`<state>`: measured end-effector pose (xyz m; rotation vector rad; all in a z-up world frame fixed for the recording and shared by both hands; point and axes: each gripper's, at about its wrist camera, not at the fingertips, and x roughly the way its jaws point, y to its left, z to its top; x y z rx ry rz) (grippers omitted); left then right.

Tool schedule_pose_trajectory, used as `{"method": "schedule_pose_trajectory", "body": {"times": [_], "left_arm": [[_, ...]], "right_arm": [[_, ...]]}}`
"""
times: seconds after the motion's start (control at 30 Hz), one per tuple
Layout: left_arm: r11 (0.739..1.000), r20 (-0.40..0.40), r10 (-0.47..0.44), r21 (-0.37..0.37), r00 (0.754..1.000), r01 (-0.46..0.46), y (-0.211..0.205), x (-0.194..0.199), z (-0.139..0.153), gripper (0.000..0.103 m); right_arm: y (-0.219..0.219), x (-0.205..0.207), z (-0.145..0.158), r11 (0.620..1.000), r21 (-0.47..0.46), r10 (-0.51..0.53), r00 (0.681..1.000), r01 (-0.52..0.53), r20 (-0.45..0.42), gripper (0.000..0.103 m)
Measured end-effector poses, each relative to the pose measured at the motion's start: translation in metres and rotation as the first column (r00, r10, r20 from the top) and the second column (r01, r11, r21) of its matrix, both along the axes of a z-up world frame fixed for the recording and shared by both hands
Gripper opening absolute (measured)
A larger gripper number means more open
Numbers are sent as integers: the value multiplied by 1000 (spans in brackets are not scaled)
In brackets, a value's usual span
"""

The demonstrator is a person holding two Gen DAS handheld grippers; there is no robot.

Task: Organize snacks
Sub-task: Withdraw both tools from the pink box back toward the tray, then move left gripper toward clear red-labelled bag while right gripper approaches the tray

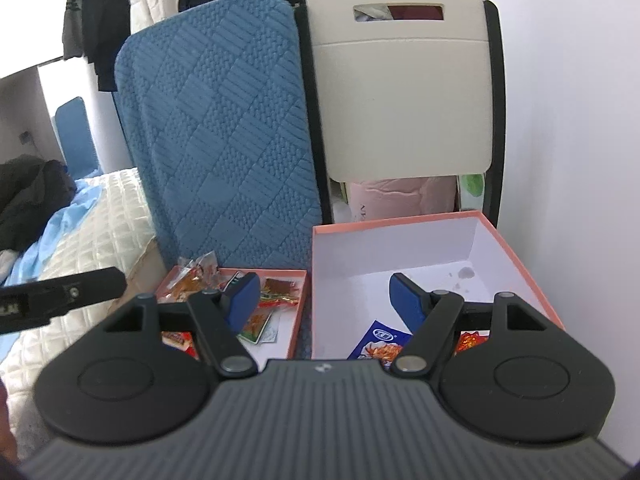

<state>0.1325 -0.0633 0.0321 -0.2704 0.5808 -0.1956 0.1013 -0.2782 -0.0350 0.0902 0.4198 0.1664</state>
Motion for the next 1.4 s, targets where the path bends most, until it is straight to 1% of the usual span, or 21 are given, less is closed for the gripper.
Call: {"method": "schedule_pose_trajectory", "body": {"times": [0.13,0.27,0.57,0.7,0.8,0.97,1.07,1.2,1.3,1.37,1.4], "left_arm": [[1000,9,7,15,1000,-7,7,-5,-11,67],[999,-6,12,35,1000,-12,10,-5,-26,67],[998,-78,63,23,995,-62,32,5,-60,67],[996,-119,80,39,990,-76,41,4,-75,67],[994,-166,102,51,981,-95,49,10,-90,67],[991,-233,128,4,964,-130,67,30,-109,67],[987,-260,136,-48,956,-154,78,48,-120,67],[978,-292,145,-104,945,-182,87,74,-132,68],[965,-320,169,-140,932,-223,92,95,-141,72],[954,-348,185,-160,919,-253,95,109,-145,80],[948,-357,194,-171,914,-268,98,115,-147,81]], "right_arm": [[14,-6,-8,999,-22,43,999,-43,9,73],[26,-8,-20,998,-24,56,998,-56,1,73],[50,-6,-58,994,-51,99,994,-101,-37,73],[64,-7,-71,989,-72,124,991,-128,-51,73],[73,-8,-80,986,-77,144,988,-148,-62,73],[85,-1,-95,982,-76,166,983,-172,-79,73],[90,8,-102,981,-83,169,982,-176,-87,73],[96,24,-104,980,-100,166,983,-173,-75,73],[102,39,-105,977,-118,169,984,-175,-64,73],[107,50,-106,976,-132,166,984,-173,-59,73],[110,56,-107,975,-139,167,984,-174,-62,73]]}}
